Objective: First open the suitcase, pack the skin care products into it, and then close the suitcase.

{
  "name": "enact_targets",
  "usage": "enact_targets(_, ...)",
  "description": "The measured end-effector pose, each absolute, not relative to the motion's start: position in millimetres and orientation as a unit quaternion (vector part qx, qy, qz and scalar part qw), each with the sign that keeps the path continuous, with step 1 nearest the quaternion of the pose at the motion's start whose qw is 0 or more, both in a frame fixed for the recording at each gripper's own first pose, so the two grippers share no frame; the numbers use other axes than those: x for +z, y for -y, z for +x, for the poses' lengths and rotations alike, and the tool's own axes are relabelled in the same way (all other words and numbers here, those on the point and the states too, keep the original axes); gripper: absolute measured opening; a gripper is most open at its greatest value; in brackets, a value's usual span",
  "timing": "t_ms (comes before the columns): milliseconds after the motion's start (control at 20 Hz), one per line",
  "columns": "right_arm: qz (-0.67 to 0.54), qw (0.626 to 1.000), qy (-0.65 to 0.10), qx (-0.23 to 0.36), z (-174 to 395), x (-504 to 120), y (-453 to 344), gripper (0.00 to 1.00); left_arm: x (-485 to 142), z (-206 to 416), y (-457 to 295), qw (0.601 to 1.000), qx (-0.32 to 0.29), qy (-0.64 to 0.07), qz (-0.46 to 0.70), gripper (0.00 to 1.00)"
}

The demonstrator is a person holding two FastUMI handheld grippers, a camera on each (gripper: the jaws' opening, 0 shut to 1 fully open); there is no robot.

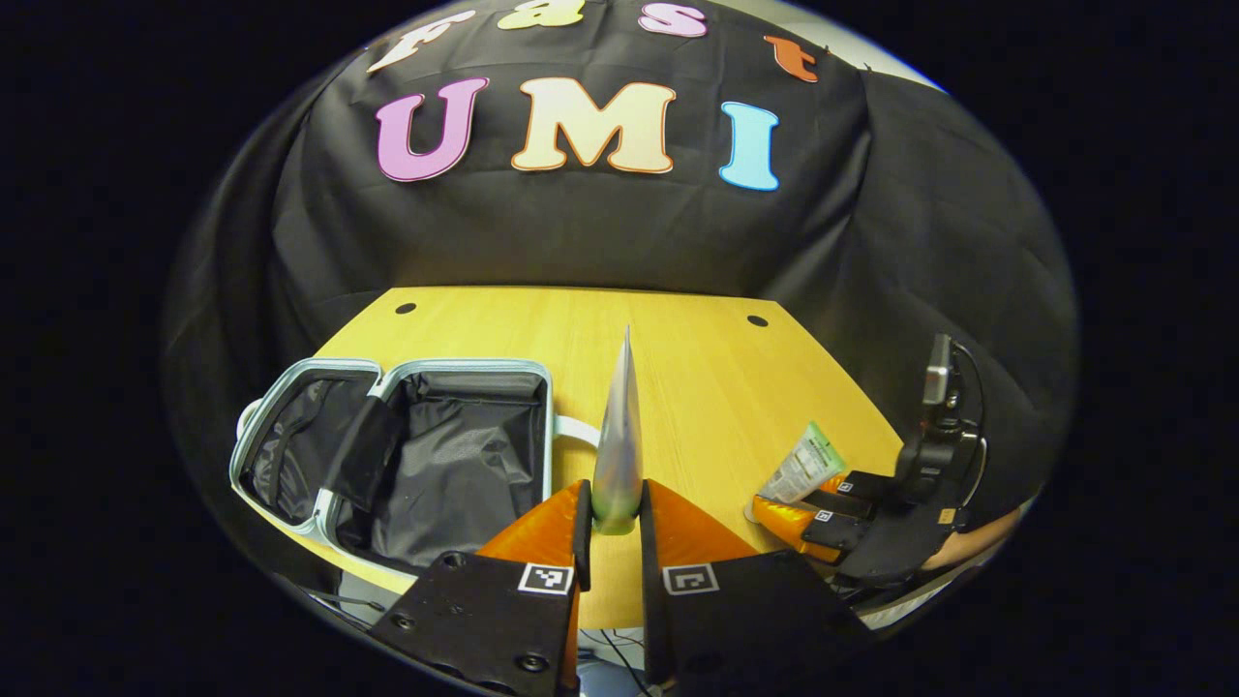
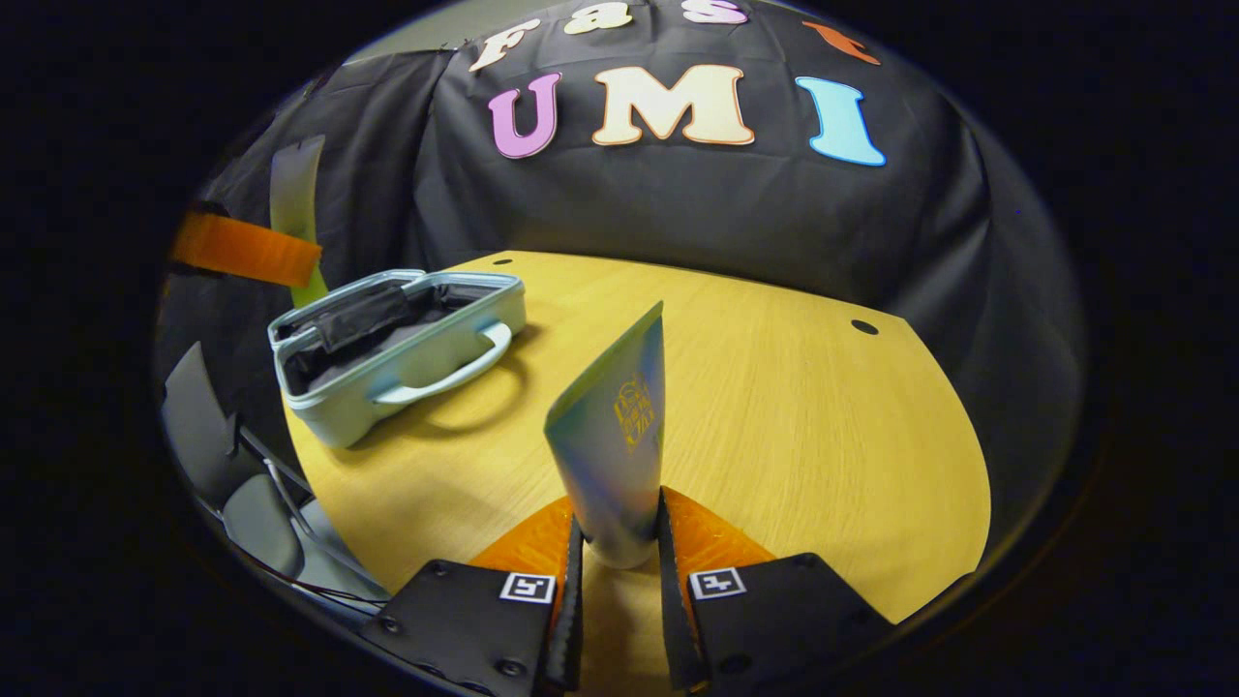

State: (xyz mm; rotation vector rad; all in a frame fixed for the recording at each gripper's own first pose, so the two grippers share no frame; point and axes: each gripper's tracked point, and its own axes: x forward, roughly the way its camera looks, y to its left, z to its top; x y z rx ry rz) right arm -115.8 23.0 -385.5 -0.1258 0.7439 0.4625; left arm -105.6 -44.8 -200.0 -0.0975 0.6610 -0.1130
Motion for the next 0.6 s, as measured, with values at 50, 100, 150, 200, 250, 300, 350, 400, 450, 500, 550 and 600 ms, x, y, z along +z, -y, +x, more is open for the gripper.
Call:
enact_targets(50,-0.061,0.903,-0.359,0.226,-114,-380,-26,0.36,-201,-106,39,0.943,-0.051,-0.326,-0.047,0.19)
enact_targets(100,-0.056,0.904,-0.358,0.226,-112,-373,-28,0.36,-202,-107,32,0.942,-0.047,-0.328,-0.046,0.19)
enact_targets(150,-0.050,0.905,-0.357,0.226,-110,-363,-33,0.34,-204,-107,23,0.941,-0.043,-0.332,-0.046,0.19)
enact_targets(200,-0.044,0.908,-0.352,0.224,-106,-352,-38,0.36,-206,-106,16,0.940,-0.042,-0.336,-0.046,0.19)
enact_targets(250,-0.040,0.911,-0.345,0.222,-102,-340,-44,0.36,-208,-106,7,0.939,-0.039,-0.339,-0.042,0.19)
enact_targets(300,-0.041,0.916,-0.333,0.221,-95,-326,-52,0.36,-209,-105,-6,0.938,-0.035,-0.342,-0.036,0.19)
enact_targets(350,-0.042,0.919,-0.324,0.219,-89,-315,-59,0.36,-211,-104,-17,0.937,-0.035,-0.345,-0.031,0.19)
enact_targets(400,-0.043,0.922,-0.320,0.214,-84,-306,-65,0.36,-215,-103,-26,0.935,-0.038,-0.352,-0.026,0.19)
enact_targets(450,-0.039,0.924,-0.320,0.206,-82,-299,-73,0.33,-219,-103,-36,0.932,-0.039,-0.360,-0.019,0.19)
enact_targets(500,-0.032,0.924,-0.322,0.202,-81,-295,-83,0.33,-223,-104,-50,0.928,-0.037,-0.370,-0.008,0.19)
enact_targets(550,-0.025,0.925,-0.320,0.202,-81,-288,-95,0.33,-226,-105,-64,0.926,-0.035,-0.375,0.001,0.19)
enact_targets(600,-0.025,0.927,-0.315,0.201,-80,-282,-107,0.36,-228,-104,-74,0.924,-0.033,-0.381,0.005,0.19)
